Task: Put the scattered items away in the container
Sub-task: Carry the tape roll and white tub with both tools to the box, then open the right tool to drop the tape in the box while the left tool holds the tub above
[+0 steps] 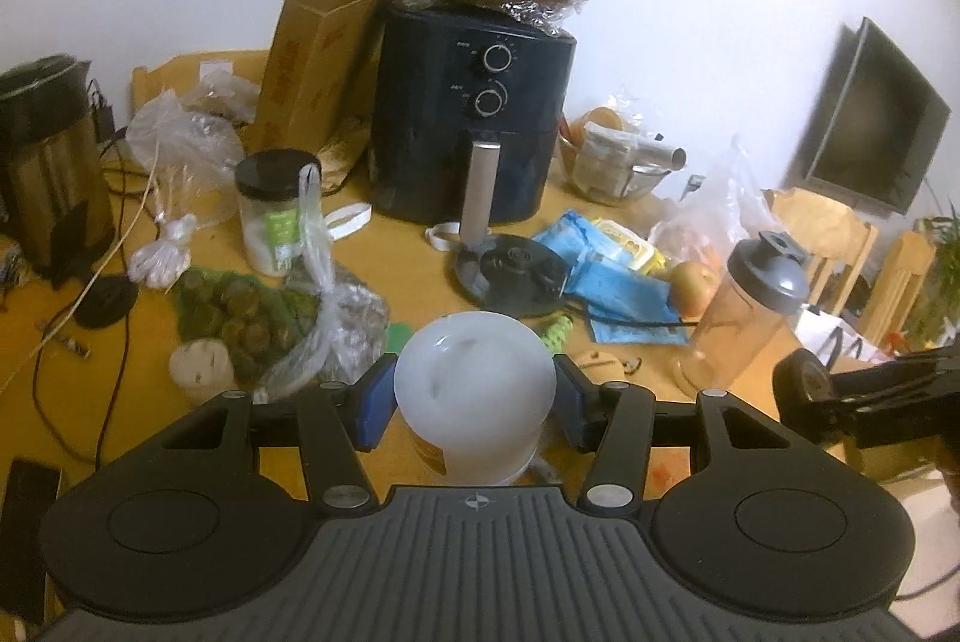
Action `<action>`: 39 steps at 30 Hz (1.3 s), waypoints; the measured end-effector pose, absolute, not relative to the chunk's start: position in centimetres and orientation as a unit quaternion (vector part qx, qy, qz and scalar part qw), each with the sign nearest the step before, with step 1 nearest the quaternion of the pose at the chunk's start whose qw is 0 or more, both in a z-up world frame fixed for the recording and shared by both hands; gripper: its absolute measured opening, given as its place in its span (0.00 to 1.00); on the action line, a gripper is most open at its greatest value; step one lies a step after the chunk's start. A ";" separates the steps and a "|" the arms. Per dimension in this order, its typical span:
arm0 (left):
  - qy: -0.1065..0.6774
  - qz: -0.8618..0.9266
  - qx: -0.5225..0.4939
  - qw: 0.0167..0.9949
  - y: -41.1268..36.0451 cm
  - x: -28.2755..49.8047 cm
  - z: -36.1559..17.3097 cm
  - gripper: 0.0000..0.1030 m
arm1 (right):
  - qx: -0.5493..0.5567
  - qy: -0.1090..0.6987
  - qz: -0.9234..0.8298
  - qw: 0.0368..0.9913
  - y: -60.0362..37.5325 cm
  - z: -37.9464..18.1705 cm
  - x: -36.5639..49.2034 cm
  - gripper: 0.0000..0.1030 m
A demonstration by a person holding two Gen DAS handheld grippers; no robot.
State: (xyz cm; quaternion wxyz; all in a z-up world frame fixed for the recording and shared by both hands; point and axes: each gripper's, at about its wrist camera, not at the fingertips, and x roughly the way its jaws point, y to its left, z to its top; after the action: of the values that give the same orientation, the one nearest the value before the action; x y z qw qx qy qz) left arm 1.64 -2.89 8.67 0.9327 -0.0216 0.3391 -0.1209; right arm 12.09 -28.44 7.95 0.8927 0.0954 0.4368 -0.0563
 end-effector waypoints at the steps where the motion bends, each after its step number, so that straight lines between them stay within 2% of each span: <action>1: 0.342 -0.119 -0.023 0.932 -2.8 1.1 8.6 0.51 | 0.090 0.438 -0.056 0.893 -28.2 7.9 11.9 0.73; 12: 0.383 -0.112 -0.043 0.916 -2.8 -2.7 6.7 0.51 | 0.096 0.457 -0.047 0.883 -27.0 6.6 9.6 0.73; 39: 0.484 -0.155 0.020 0.861 -5.9 -6.6 1.6 0.51 | 0.098 0.517 0.021 0.850 -23.0 3.5 6.5 0.73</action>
State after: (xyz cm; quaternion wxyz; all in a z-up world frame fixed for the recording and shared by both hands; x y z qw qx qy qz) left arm -6.63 -5.92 1.59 0.8612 0.0200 0.4837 -0.1546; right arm 6.53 -23.02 3.48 0.8503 0.0984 0.5165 0.0207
